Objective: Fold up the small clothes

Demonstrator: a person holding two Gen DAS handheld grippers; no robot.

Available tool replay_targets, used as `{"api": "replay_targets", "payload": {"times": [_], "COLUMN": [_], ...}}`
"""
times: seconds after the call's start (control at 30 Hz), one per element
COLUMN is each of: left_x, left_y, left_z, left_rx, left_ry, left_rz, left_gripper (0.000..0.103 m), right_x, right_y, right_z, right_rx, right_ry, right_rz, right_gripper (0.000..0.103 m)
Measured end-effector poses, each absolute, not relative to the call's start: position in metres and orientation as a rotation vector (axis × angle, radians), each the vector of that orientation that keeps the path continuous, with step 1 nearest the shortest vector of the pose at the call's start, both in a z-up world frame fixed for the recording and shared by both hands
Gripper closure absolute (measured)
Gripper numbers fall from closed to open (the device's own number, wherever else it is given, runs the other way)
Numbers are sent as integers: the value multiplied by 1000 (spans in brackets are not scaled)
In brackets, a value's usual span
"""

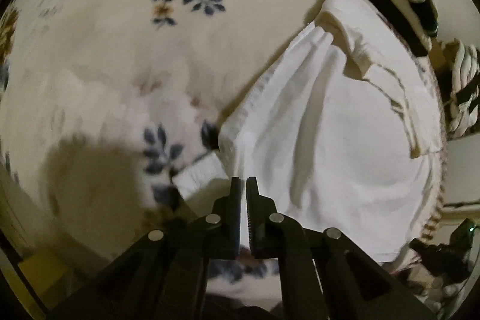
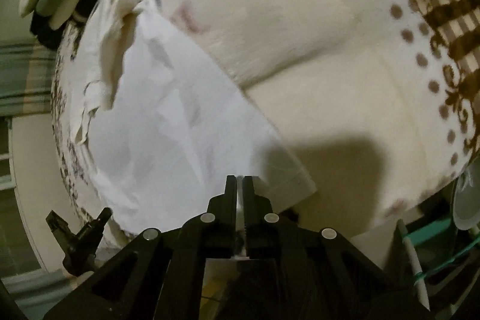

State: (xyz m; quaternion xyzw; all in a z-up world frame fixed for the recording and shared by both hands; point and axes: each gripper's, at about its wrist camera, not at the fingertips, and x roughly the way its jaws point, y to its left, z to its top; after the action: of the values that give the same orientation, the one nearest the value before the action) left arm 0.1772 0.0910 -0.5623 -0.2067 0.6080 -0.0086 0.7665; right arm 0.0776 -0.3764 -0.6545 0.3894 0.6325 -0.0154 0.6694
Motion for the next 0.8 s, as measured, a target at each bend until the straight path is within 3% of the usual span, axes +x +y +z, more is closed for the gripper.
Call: {"api": "replay_targets", "payload": {"times": [0.23, 0.27, 0.33, 0.37, 0.4, 0.43, 0.47, 0.5, 0.57, 0.67, 0.7, 0.77, 0.8], "left_x": [174, 175, 178, 180, 182, 183, 187, 190, 193, 194, 193, 189, 189], "left_y": [117, 120, 119, 120, 122, 121, 119, 118, 113, 104, 104, 102, 101], "left_z": [-554, -561, -572, -579, -584, -587, -592, -593, -591, -588, -587, -584, -585], "left_rx": [-529, -524, -522, -535, -536, -530, -511, -487, -462, -444, -455, -439, -429], "left_ry": [1316, 1344, 1377, 1376, 1376, 1381, 1388, 1390, 1383, 1368, 1358, 1338, 1349], "left_rz": [-5, 5, -3, -31, -44, -54, -58, -54, -60, -64, -71, -75, -85], "left_gripper": [98, 93, 48, 40, 38, 38, 38, 37, 32, 33, 38, 81, 101], "right_x": [82, 84, 87, 87, 88, 86, 85, 83, 80, 77, 77, 77, 77], "right_y": [-383, -386, -394, -396, -400, -403, -404, -406, -408, -403, -402, -401, -402], "right_z": [-617, -616, -623, -630, -637, -641, -646, -651, -662, -678, -680, -680, -678], "right_rx": [903, 889, 896, 899, 893, 887, 883, 882, 902, 956, 972, 1007, 1024], "right_ry": [1406, 1417, 1456, 1482, 1495, 1497, 1496, 1495, 1509, 1508, 1499, 1448, 1417], "right_rz": [0, -6, 0, -2, -9, -18, -26, -29, -23, -8, -8, -10, -7], "right_gripper": [101, 101, 99, 98, 90, 76, 69, 64, 64, 63, 61, 61, 72]}}
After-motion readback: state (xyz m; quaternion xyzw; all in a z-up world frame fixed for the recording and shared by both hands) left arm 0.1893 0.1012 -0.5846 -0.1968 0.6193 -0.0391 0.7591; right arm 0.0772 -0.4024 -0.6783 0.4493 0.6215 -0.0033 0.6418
